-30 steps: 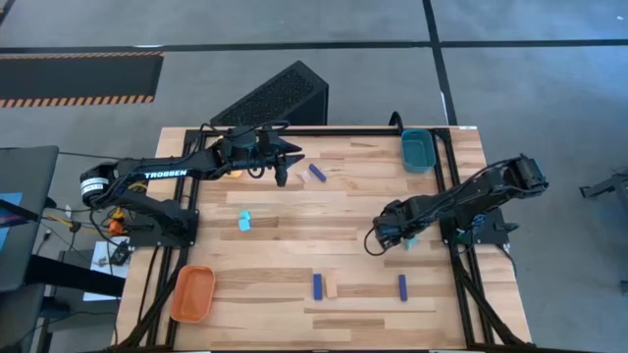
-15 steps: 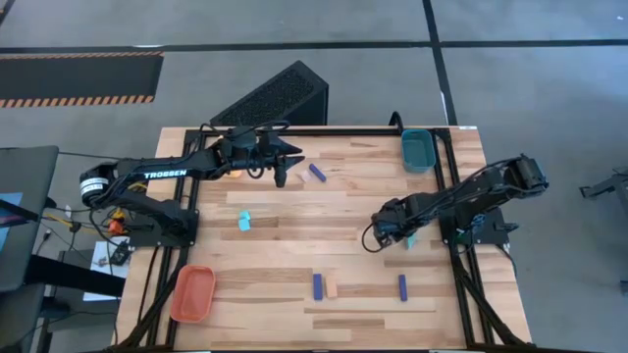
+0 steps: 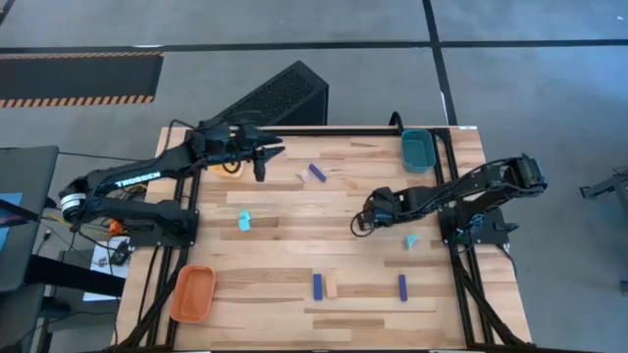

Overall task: Sort & place blocks by color
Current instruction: Put the middle brown block into the blue bin

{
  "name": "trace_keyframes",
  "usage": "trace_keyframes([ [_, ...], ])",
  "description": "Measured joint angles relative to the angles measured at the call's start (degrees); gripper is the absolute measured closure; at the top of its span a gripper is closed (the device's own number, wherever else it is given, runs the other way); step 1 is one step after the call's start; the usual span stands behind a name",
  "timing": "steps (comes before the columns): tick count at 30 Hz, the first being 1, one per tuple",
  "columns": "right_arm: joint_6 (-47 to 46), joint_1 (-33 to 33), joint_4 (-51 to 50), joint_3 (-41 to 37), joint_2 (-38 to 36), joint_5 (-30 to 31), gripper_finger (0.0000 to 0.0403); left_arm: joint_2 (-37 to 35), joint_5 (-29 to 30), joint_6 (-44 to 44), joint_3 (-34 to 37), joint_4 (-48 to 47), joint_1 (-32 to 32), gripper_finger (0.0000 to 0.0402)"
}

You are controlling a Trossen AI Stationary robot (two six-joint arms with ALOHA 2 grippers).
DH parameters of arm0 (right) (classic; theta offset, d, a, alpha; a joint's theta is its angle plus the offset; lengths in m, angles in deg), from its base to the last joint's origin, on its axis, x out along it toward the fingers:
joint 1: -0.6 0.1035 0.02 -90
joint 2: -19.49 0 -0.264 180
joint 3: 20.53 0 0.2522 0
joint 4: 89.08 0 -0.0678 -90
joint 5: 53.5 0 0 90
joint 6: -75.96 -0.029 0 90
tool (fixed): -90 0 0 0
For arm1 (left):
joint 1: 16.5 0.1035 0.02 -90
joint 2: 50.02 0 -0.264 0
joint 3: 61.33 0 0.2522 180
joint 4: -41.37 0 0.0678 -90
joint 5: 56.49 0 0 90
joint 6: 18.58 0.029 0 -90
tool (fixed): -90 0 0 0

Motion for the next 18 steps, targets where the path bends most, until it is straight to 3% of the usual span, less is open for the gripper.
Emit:
trace_keyframes([
  [3, -0.91, -0.02, 5.54, 0.21, 0.0, 0.66, 0.0347, -2.38, 0.13, 3.05, 0.0, -3.56, 1.44, 0.0297],
  [7, -0.52, -0.21, 4.57, 3.81, 0.0, 3.28, 0.0348, -3.84, -0.15, 4.71, 0.0, -6.5, 2.86, 0.0297],
  [13, 6.74, -3.17, -5.64, 11.89, -0.02, 7.45, 0.0348, -3.57, -0.16, 3.5, 0.0, -7.1, 3.32, 0.0297],
  [18, 17.88, -11.05, -14.16, 18.45, -0.03, 11.93, 0.0346, -3.42, 1.1, 3.53, 0.0, -7.11, 3.28, 0.0297],
])
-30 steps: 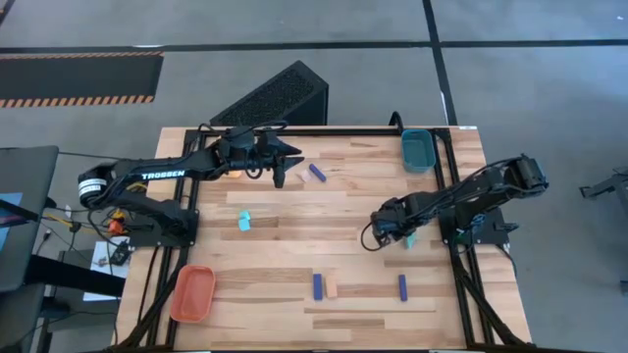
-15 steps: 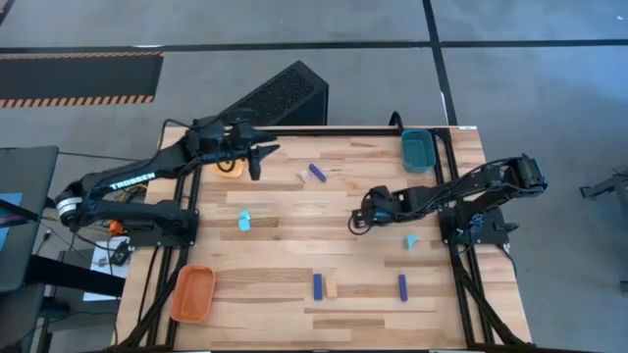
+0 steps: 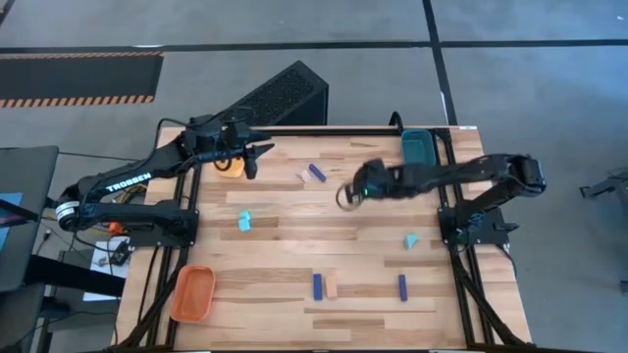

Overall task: Sort & place blocks by color
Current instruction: Put the middle brown block into the blue bin

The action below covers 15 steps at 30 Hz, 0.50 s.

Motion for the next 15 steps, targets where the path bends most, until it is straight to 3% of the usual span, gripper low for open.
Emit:
trace_keyframes([
  [7, 18.32, -17.89, -4.28, 2.25, -0.01, 3.39, 0.0345, 0.0, 3.75, -5.07, 0.0, -0.02, -0.04, 0.0297],
  [15, 23.13, -34.23, -13.98, 1.66, -0.04, 8.95, 0.0345, 0.02, 5.06, -13.29, 0.0, -0.02, -0.1, 0.0297],
])
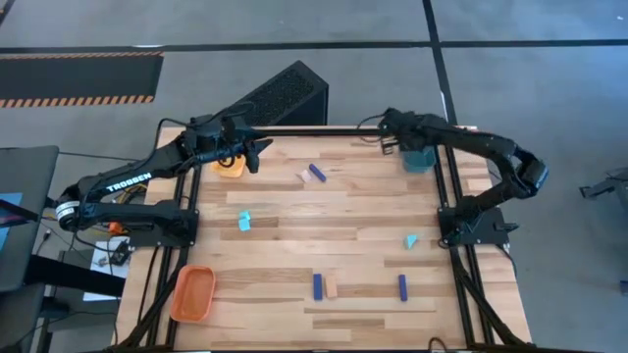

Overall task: Sort & place blocks by color
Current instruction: Put the middle brown block into the blue bin

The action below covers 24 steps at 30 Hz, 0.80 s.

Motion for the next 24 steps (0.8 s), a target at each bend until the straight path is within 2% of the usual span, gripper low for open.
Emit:
trace_keyframes([
  [8, 4.09, -8.22, 3.46, -6.38, 0.64, -0.08, 0.0344, 0.22, 6.38, -0.11, 0.0, 0.62, -0.51, 0.0297],
  [18, 7.82, -6.77, 5.07, -6.7, 9.52, -1.14, 0.034, 3.18, 7.05, -0.35, -0.02, 3.76, -0.72, 0.0297],
  [24, 7.34, -6.73, 5.03, -6.7, 13.14, -1.34, 0.0292, 3.48, 6.92, -0.07, -0.07, 3.25, -1.64, 0.0297],
])
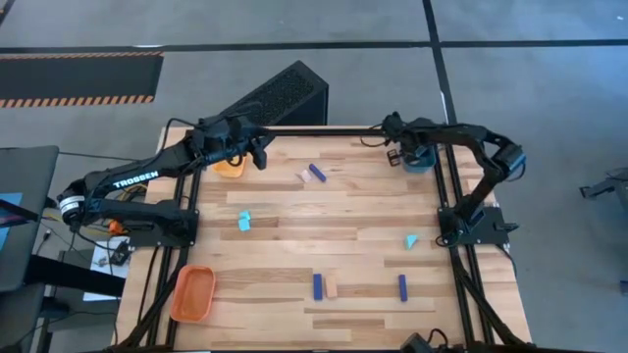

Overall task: Sort & place blocks by color
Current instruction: Put the middle brown block into the blue bin, then put the top brown block into the blue bin

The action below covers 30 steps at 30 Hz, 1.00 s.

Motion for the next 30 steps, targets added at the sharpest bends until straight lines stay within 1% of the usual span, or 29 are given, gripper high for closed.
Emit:
trace_keyframes([
  [6, -0.12, 0.12, 0.87, 0.0, -1.61, 0.3, 0.0224, -0.02, 0.16, 0.1, 0.0, -1.28, -0.03, 0.0297],
  [11, 0.37, 1.02, 2.07, 0.32, -5.76, -0.2, 0.0192, -0.02, 0.14, -1.14, 0.0, -3.1, -0.05, 0.0297],
  [15, 3.32, 4.82, 6.06, 1.53, -9.75, -1.22, 0.0187, -0.02, 0.14, -3.48, 0.0, -5.86, -0.03, 0.0297],
  [19, 3.8, 11.29, 14.04, 3.27, -12.0, -4.14, 0.019, -0.02, 0.14, -3.78, 0.0, -8.64, -0.03, 0.0297],
  [22, 3.85, 16.54, 22.37, 4.7, -12.07, -5.9, 0.0198, -0.04, 0.14, -4.12, 0.0, -10.14, -0.03, 0.0297],
  [25, 3.94, 21.12, 29.02, 7.12, -9.0, -9.59, 0.0208, -0.04, 0.14, -4.85, 0.02, -10.5, -0.03, 0.0297],
  [28, 5.23, 24.85, 30.45, 12.42, -3.86, -11.33, 0.0213, -0.06, 0.75, -4.91, 0.02, -10.59, -0.35, 0.0297],
  [30, 7.39, 26.55, 28.8, 16.56, -0.18, -11.48, 0.0212, -0.2, 2.44, -4.89, 0.02, -10.66, -0.82, 0.0297],
])
